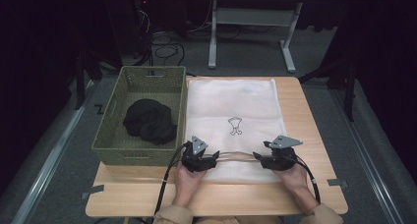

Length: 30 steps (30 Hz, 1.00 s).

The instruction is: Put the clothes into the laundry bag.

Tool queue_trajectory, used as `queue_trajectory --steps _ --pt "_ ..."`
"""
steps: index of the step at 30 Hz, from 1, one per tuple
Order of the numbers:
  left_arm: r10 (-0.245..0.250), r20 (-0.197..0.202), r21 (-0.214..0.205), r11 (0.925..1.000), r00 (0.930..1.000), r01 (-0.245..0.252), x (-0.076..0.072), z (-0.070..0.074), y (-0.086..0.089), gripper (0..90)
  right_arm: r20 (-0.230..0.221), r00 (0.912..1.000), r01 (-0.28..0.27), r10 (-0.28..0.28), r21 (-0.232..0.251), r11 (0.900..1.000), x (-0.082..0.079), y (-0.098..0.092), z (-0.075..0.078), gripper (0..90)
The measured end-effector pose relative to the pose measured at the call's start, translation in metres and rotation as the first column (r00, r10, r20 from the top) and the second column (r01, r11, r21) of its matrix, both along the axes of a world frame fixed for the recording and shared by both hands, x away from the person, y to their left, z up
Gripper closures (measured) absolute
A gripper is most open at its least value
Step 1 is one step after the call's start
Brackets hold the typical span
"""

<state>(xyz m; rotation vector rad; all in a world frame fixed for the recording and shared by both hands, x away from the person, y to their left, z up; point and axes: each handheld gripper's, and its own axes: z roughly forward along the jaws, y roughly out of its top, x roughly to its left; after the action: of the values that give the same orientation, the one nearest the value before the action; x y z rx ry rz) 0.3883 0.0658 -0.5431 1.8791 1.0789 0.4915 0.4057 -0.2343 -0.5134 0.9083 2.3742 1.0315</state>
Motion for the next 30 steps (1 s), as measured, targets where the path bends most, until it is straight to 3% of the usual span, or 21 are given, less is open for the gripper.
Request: queue_trajectory --steps 8,19,30 --pt "-0.003 -0.004 -0.006 1.0 1.0 0.003 0.0 0.0 0.002 30.6 -0.02 0.9986 -0.05 0.049 -0.068 0.9965 0.004 0.023 -0.005 39.0" --pt "-0.003 -0.004 -0.006 1.0 1.0 0.003 0.0 0.0 0.002 30.3 -0.023 0.9977 -0.066 0.064 -0.12 0.9906 0.009 0.04 -0.013 39.4" --pt "-0.015 0.01 0.015 0.9998 0.9998 0.015 -0.002 0.001 -0.001 30.0 0.019 0.9979 -0.059 0.062 -0.146 0.9875 0.01 0.046 -0.015 62.2"
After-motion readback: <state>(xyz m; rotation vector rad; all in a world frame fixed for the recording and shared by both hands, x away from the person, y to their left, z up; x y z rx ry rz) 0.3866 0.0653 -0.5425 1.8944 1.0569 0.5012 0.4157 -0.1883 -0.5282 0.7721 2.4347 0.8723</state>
